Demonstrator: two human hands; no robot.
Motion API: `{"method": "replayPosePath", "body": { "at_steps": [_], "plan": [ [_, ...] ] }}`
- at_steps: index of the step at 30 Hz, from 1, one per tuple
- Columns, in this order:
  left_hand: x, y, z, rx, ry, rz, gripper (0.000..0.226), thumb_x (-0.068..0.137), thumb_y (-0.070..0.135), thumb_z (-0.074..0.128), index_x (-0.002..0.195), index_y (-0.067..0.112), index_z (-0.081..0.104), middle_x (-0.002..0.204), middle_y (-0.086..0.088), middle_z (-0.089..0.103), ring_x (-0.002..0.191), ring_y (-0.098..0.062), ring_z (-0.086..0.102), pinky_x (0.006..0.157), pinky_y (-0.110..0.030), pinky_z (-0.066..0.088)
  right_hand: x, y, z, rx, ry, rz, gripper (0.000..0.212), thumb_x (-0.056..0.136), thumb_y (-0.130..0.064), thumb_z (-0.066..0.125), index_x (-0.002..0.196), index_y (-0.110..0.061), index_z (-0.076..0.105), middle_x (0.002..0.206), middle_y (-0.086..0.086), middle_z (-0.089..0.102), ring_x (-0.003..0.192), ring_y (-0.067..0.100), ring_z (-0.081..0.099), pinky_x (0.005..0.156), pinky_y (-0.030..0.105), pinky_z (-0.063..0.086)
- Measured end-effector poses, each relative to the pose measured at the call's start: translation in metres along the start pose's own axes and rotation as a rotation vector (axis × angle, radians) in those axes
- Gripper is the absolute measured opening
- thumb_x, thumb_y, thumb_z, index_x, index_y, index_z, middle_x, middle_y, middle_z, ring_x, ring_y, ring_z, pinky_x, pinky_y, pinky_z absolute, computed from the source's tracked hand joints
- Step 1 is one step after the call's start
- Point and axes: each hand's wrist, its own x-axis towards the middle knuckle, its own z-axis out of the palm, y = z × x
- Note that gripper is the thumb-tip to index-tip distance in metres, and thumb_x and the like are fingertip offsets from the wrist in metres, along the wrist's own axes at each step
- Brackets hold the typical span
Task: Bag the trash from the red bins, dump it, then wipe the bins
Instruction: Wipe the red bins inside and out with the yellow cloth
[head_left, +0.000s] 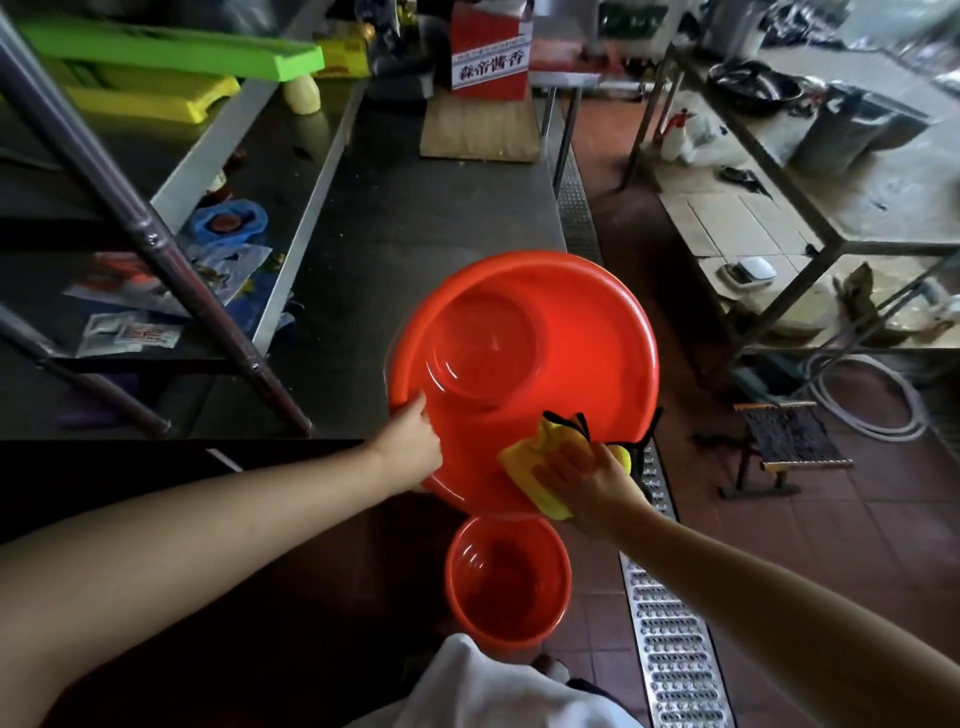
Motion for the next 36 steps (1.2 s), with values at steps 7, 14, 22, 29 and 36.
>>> {"method": "replayPosePath", "body": {
  "at_steps": [7,14,22,29,36],
  "plan": [
    [0.011,0.023,-0.001,-0.18,-0.072,-0.129,0.094,0.089,0.07,0.044,0.155,0.009,0.019,0.154,-0.027,0.029,0.14,-0.049,0.028,0.112,-0.07,0.008,0.004,-0.01,-0.011,-0.023,-0.01,0.008,0.055,0.052,-0.04,0.085,0.105,-0.03,0.077,0.096,-0.006,0.073,0.09,0.021,0.072,0.072,0.037,0.058],
    [0.041,0.075,-0.014,-0.474,0.028,-0.213,0.092,0.088,0.073,0.042,0.146,0.002,0.036,0.147,-0.028,0.041,0.134,-0.047,0.039,0.11,-0.057,0.029,0.003,-0.006,-0.005,0.023,0.05,0.013,0.053,0.056,-0.041,0.086,0.108,-0.031,0.076,0.1,-0.008,0.073,0.096,0.021,0.071,0.074,0.038,0.058],
    [0.038,0.09,-0.006,-0.465,0.126,-0.124,0.07,0.092,0.069,0.039,0.105,0.007,0.069,0.11,-0.024,0.068,0.109,-0.045,0.06,0.101,-0.056,0.038,0.017,-0.01,0.009,0.289,-0.217,0.062,0.078,0.085,-0.078,0.017,0.15,-0.038,0.033,0.154,-0.004,0.041,0.147,0.027,0.027,0.11,0.052,0.026],
    [0.034,0.1,-0.007,-0.534,0.147,-0.095,0.051,0.086,0.057,0.06,0.099,0.008,0.069,0.102,-0.021,0.07,0.1,-0.04,0.065,0.096,-0.056,0.041,0.048,-0.02,0.028,0.291,-0.333,0.168,0.061,0.099,-0.06,0.027,0.156,-0.045,0.01,0.168,-0.006,0.006,0.153,0.027,0.0,0.116,0.062,0.001],
    [0.041,0.111,-0.016,-0.5,0.075,-0.083,0.061,0.093,0.052,0.052,0.122,-0.001,0.059,0.124,-0.028,0.06,0.117,-0.044,0.055,0.103,-0.062,0.031,0.064,-0.004,0.036,0.209,-0.435,0.285,0.062,0.101,-0.047,0.037,0.158,-0.033,0.015,0.167,0.0,0.009,0.153,0.03,-0.005,0.118,0.058,0.003]
  ]
}}
